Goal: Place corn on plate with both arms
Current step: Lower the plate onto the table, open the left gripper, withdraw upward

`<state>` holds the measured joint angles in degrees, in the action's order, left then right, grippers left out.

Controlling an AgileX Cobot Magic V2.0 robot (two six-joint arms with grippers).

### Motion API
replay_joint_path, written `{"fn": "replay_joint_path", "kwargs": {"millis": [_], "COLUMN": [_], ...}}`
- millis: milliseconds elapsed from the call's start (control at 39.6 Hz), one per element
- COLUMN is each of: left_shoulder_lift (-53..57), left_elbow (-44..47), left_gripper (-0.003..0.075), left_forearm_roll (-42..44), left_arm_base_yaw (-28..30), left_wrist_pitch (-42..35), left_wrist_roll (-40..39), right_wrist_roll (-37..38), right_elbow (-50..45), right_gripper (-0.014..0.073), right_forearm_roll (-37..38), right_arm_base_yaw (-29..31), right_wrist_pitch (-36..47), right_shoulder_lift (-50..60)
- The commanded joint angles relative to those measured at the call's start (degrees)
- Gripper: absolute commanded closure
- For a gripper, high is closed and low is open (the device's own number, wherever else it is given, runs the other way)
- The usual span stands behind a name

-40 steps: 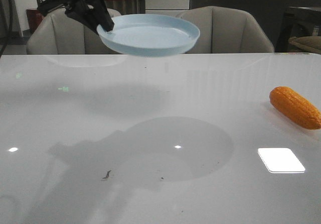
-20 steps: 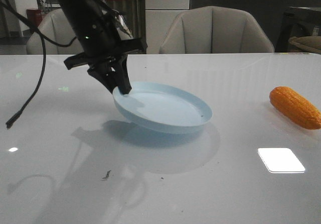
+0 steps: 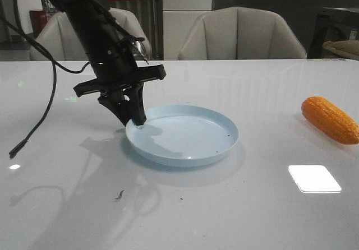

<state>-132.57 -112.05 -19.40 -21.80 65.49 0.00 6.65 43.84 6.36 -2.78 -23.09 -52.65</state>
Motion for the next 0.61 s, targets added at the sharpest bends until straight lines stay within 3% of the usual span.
{"fn": "replay_joint_path", "kwargs": {"millis": [0,252,429,580], "left_shoulder_lift": [3.7,3.8,4.8,7.2], "left_elbow": [-1.8,-5.1,-15.3,-27.6], "left_gripper": [0.0425,0.0399,0.0400,0.0400], "left_forearm_roll": [-0.4,2.1,7.9,18.4], "left_arm_base_yaw": [-0.4,-0.3,-0.3,-0.3], "left_wrist_pitch": [0.1,5.8,6.9,5.5], "left_wrist_roll": [-0.7,-0.7,-0.7,-2.8], "right_wrist_roll": [-0.2,-0.2,-0.2,-0.2], "right_elbow": [1.7,1.7,1.7,1.7], "right_gripper": [-0.0031,0.0002,0.0002,0.0002], "right_forearm_roll": [0.4,0.4,0.4,0.4], "right_arm_base_yaw": [0.0,0.0,0.0,0.0], "right_wrist_pitch": [4.0,4.0,4.2,4.2], "right_shoulder_lift": [0.3,0.3,0.3,0.3]}}
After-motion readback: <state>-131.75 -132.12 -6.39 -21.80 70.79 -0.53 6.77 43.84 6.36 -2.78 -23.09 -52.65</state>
